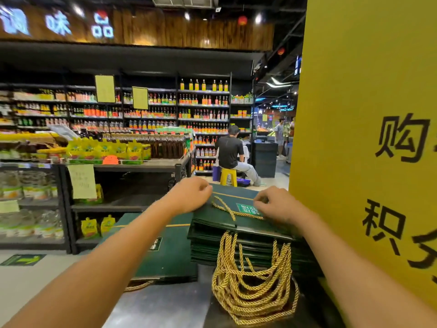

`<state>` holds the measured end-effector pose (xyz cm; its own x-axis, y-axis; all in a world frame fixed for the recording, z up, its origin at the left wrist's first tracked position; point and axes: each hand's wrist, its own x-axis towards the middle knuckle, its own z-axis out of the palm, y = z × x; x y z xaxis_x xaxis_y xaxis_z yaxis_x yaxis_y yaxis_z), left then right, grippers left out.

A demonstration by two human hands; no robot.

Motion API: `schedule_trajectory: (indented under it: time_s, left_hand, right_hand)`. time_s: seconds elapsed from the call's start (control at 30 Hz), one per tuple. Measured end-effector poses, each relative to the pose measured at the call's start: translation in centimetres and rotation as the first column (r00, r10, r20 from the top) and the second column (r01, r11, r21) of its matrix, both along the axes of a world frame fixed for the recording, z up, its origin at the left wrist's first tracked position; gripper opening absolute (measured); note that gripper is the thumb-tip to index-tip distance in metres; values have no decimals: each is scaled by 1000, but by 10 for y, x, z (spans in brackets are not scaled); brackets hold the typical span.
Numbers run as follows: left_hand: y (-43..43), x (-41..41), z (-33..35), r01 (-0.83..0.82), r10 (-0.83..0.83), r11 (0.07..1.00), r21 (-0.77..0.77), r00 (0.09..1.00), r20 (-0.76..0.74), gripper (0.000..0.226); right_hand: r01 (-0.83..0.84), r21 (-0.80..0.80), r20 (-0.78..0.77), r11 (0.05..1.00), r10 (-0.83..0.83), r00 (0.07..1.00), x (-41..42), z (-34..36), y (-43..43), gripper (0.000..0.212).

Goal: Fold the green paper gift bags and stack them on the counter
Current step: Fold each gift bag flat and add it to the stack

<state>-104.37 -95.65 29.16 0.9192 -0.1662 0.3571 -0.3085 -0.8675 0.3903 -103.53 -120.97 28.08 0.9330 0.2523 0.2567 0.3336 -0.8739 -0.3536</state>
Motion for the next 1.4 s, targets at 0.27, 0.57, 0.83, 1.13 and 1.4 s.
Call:
schedule_trajectory:
  time_s: [0.27,0.57,0.83,1.13,1.4]
  left_hand:
    - [96,-67,-4,-198,199,979,41,980,-10,26]
    - [195,-119,-88,-442,435,897,-23,890,-135,25]
    - [222,-111,-160,-644,540,653,-399,765,-350,59]
    - [219,-111,-172,-552,373,407,-728,828,-419,27]
    - [207,-151,-166,-488,428,469,-736,854,-294,21]
  right_hand:
    - [-308,-28,170,951,308,936,-54,34,137,28]
    - [-305,-13,-2,952,305,952,-66,-48,255,25]
    - [82,-138,-261,987,-116,958,-50,-141,217,78]
    - [166,279,-352,946,-60,934,-56,-140,204,76]
    - [64,129,-209,990,-36,977,-73,-157,195,70]
